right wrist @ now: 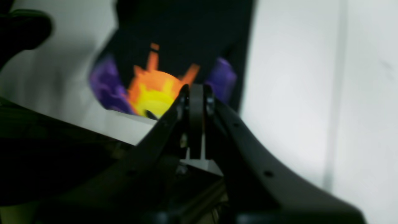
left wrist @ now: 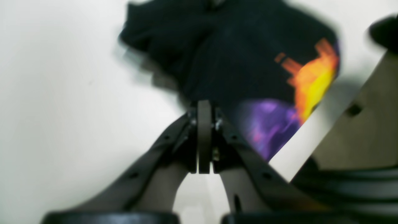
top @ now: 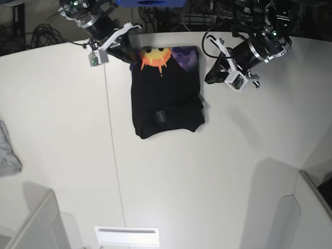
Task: Fold the T-shirt properly
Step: 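Open the left gripper and lift both grippers away from the shirt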
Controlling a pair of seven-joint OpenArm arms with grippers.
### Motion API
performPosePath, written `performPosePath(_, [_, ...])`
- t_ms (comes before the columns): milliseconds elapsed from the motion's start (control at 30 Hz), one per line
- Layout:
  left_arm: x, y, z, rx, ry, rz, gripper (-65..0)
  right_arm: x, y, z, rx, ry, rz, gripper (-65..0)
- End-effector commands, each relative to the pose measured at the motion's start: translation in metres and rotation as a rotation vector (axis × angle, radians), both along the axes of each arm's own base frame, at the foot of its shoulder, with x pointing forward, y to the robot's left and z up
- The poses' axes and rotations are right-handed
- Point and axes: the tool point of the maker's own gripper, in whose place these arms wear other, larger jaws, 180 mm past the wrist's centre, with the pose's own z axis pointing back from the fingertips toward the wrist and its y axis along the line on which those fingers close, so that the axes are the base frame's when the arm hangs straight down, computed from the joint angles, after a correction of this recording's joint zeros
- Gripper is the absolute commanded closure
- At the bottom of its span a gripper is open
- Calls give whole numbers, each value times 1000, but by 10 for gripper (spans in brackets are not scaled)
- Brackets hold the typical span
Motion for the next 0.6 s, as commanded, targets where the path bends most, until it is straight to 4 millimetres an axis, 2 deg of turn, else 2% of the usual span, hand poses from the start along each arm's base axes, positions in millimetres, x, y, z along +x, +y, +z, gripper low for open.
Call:
performPosePath(0, [3,-6,10,-38,-33,2,0,11,8,16,34,-67,14,0])
performPosePath(100, [3,-9,4,-44,-18,19,0,19,28,23,71,-98,56,0])
performPosePath(200, [-1,-3,-14,20,16,26,0,29,37,26,83,-118,80,0])
performPosePath(333, [-14,-3,-41,85,82,-10,0,33,37,5,62,-65,92,0])
performPosePath(433, [-26,-8,-62,124,136,-47,0,27,34,-17,49,-6,87,0])
performPosePath(567, [-28,-3,-70,150,152,-42,0,20,30,-42,34,57,83,0])
